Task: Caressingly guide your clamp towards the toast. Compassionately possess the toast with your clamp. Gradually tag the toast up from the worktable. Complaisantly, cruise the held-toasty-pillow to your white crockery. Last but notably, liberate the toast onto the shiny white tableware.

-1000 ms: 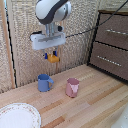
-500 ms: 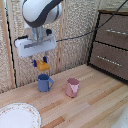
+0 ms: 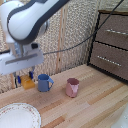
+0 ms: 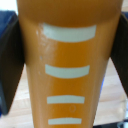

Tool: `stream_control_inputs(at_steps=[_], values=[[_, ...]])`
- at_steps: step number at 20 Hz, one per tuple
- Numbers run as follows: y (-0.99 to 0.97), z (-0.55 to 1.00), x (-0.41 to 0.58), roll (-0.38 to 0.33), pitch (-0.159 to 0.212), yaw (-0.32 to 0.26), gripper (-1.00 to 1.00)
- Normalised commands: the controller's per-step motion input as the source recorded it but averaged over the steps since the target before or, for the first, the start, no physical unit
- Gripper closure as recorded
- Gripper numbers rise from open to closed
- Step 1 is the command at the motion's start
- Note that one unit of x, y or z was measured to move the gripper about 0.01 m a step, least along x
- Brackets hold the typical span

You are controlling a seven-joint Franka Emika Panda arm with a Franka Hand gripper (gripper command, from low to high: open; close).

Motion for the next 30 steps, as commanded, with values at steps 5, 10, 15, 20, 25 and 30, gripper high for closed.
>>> stream_control_inputs(at_steps=[5,10,15,20,25,30], values=[[0.84,-0.66,-0.298,-0.033,-0.075,0.002,1.00],[0.38,-0.53,0.018,-0.169,-0.122,0.008,1.00],[0.02,-0.29,0.341,-0.179,-0.094,0.077,1.00],[0.00,-0.12,0.510,-0.083,-0.069,0.127,1.00],[0.00,-0.10,0.518,-0.002,-0.059,0.086,1.00],[0.04,-0.02,0.212,-0.026,-0.034,0.087,-1.00]])
